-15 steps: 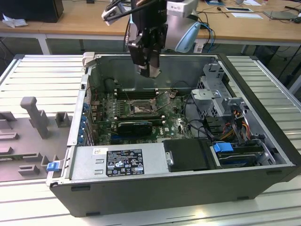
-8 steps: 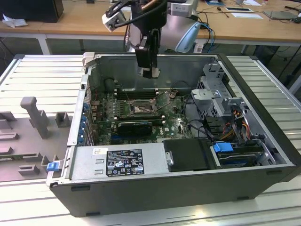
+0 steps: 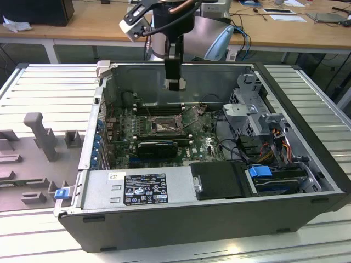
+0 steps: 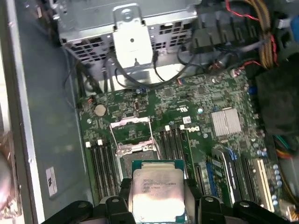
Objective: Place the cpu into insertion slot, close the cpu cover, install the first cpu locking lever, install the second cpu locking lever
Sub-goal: 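Place the cpu into insertion slot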
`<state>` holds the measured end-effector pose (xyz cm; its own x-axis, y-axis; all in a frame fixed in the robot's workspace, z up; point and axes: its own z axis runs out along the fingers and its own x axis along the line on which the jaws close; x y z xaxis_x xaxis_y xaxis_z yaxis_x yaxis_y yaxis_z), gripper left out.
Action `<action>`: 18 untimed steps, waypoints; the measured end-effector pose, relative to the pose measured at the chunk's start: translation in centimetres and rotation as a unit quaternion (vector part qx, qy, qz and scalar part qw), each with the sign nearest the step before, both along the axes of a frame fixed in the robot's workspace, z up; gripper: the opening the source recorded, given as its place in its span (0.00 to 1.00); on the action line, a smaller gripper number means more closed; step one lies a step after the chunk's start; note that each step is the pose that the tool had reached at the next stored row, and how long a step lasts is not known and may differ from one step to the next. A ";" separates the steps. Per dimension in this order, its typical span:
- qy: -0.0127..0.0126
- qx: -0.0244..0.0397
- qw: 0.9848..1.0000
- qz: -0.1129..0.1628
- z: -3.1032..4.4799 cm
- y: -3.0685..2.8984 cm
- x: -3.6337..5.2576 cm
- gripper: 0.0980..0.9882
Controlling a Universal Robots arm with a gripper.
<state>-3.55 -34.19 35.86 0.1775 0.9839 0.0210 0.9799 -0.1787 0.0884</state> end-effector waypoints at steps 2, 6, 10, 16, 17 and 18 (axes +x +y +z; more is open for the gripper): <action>0.000 0.000 1.000 0.025 -0.01 0.00 0.00 0.48; 0.000 0.000 0.999 0.038 -0.04 0.00 0.00 0.48; 0.000 0.000 0.999 0.039 -0.06 0.00 0.00 0.48; 0.000 0.000 0.999 0.041 -0.11 -0.02 0.00 0.48; 0.000 0.000 0.999 0.043 -0.12 -0.02 0.00 0.48; 0.000 0.000 0.999 0.044 -0.13 -0.02 0.00 0.48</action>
